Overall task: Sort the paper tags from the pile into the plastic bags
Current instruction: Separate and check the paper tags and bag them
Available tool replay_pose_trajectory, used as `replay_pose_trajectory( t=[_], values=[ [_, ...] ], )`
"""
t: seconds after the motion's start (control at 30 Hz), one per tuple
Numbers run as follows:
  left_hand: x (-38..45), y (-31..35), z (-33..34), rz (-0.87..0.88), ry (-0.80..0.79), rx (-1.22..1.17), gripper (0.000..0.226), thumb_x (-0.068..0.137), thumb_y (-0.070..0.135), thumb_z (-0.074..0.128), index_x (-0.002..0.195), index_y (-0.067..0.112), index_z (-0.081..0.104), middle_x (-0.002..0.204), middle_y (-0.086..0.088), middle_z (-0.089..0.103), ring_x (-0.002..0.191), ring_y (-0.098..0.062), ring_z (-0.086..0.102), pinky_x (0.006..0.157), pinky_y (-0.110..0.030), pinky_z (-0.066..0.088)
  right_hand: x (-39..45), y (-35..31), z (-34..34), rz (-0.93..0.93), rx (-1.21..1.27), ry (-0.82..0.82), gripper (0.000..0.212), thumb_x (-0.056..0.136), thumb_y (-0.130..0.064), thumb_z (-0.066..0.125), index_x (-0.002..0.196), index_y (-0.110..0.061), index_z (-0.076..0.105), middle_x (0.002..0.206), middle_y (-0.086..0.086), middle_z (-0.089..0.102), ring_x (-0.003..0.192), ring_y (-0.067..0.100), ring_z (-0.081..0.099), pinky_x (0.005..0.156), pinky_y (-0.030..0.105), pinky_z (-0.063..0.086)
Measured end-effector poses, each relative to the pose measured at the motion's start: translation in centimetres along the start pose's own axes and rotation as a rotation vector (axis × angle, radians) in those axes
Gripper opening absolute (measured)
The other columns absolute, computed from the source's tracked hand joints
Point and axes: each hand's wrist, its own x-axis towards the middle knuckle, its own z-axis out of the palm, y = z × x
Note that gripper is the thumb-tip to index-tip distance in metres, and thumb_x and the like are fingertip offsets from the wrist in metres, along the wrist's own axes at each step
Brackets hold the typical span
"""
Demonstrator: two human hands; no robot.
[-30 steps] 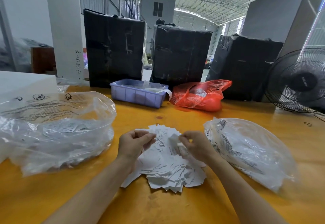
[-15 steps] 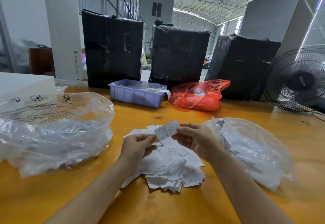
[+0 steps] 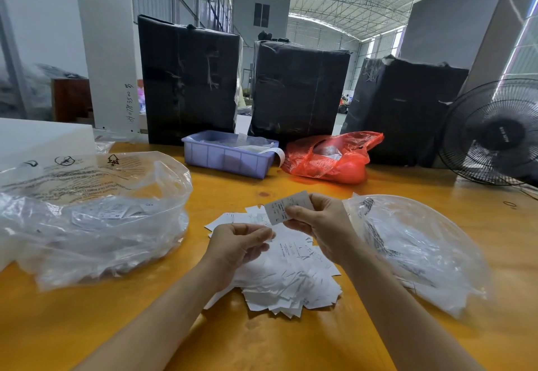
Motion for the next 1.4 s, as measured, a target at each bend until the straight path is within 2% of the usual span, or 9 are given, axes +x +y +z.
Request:
replay_pose_trajectory(
  t=[0.4,0.53,0.8,0.93,1.07,1.2,1.27,1.33,1.4],
  values=[
    [-0.1,0.2,0.1,-0.032,0.011,-0.026,0.015,0.075,0.006,0.073,0.089,0.000,0.070,0.079,-0.009,0.073,0.065,-0.015,0.065,0.055,-0.016,0.052,-0.5,0.2,0.6,-0.092,-0.271,0.018,0.010,0.083,0.009,0.063,0.081,-0.001,0.060,0.086,0.020,0.067,0.074,0.025,0.069,0.065,0.029,0.060],
    [-0.1,0.2,0.1,-0.044,0.021,-0.051,0.015,0.073,0.003,0.074,0.087,-0.002,0.070,0.076,-0.011,0.071,0.064,-0.017,0.064,0.054,-0.018,0.052,-0.6,0.0,0.7,-0.110,-0.371,-0.027,0.015,0.081,0.009,0.065,0.077,-0.005,0.059,0.081,0.013,0.066,0.070,0.019,0.066,0.062,0.024,0.057],
    [0.2,0.0,-0.1,-0.043,0.021,-0.020,0.009,0.072,0.005,0.075,0.080,0.004,0.073,0.076,-0.009,0.073,0.064,-0.015,0.065,0.060,-0.020,0.053,-0.4,-0.2,0.0,-0.180,-0.558,-0.016,0.008,0.079,0.004,0.069,0.079,-0.003,0.064,0.074,0.012,0.069,0.059,0.011,0.064,0.054,0.020,0.050],
    [0.4,-0.2,-0.1,-0.056,0.044,-0.049,0.005,0.074,0.001,0.074,0.077,0.000,0.071,0.070,-0.011,0.070,0.059,-0.015,0.064,0.058,-0.019,0.053,-0.5,-0.2,0.1,-0.148,-0.590,-0.080,0.006,0.078,0.004,0.070,0.079,0.000,0.065,0.069,0.006,0.067,0.055,0.008,0.064,0.052,0.020,0.050],
    [0.5,-0.1,-0.2,-0.072,0.051,-0.088,0.007,0.073,0.001,0.073,0.078,-0.004,0.070,0.068,-0.012,0.069,0.055,-0.014,0.064,0.053,-0.017,0.053,-0.7,-0.3,0.0,-0.102,-0.623,-0.131,0.007,0.076,0.003,0.072,0.080,0.001,0.066,0.071,0.010,0.067,0.061,0.016,0.064,0.058,0.030,0.050],
    [0.5,-0.1,-0.2,-0.065,0.016,-0.102,0.009,0.076,0.007,0.072,0.078,-0.001,0.073,0.076,-0.012,0.074,0.058,-0.011,0.068,0.053,-0.017,0.053,-0.6,-0.4,0.1,-0.145,-0.590,-0.033,0.013,0.079,0.003,0.069,0.074,-0.006,0.061,0.074,0.012,0.068,0.057,0.015,0.066,0.052,0.023,0.048],
    [0.5,-0.2,-0.2,-0.069,0.002,-0.103,0.010,0.076,0.009,0.072,0.077,0.000,0.074,0.081,-0.013,0.074,0.060,-0.011,0.068,0.055,-0.017,0.053,-0.5,-0.6,0.1,-0.171,-0.550,0.013,0.013,0.080,0.003,0.068,0.075,-0.006,0.060,0.078,0.015,0.069,0.060,0.017,0.068,0.055,0.024,0.050],
    [0.5,-0.2,-0.3,-0.076,-0.005,-0.131,0.010,0.075,0.008,0.071,0.076,-0.001,0.074,0.081,-0.014,0.074,0.061,-0.011,0.068,0.055,-0.017,0.053,-0.5,-0.7,0.0,-0.179,-0.536,0.012,0.013,0.080,0.003,0.068,0.075,-0.006,0.060,0.080,0.017,0.070,0.061,0.020,0.068,0.058,0.028,0.050],
    [0.6,-0.2,-0.3,-0.083,-0.003,-0.158,0.010,0.076,0.006,0.070,0.079,-0.003,0.073,0.081,-0.014,0.074,0.061,-0.012,0.069,0.055,-0.017,0.054,-0.5,-0.7,0.1,-0.174,-0.533,-0.007,0.014,0.080,0.003,0.069,0.075,-0.006,0.060,0.080,0.015,0.069,0.060,0.018,0.068,0.055,0.023,0.051]
  ],
)
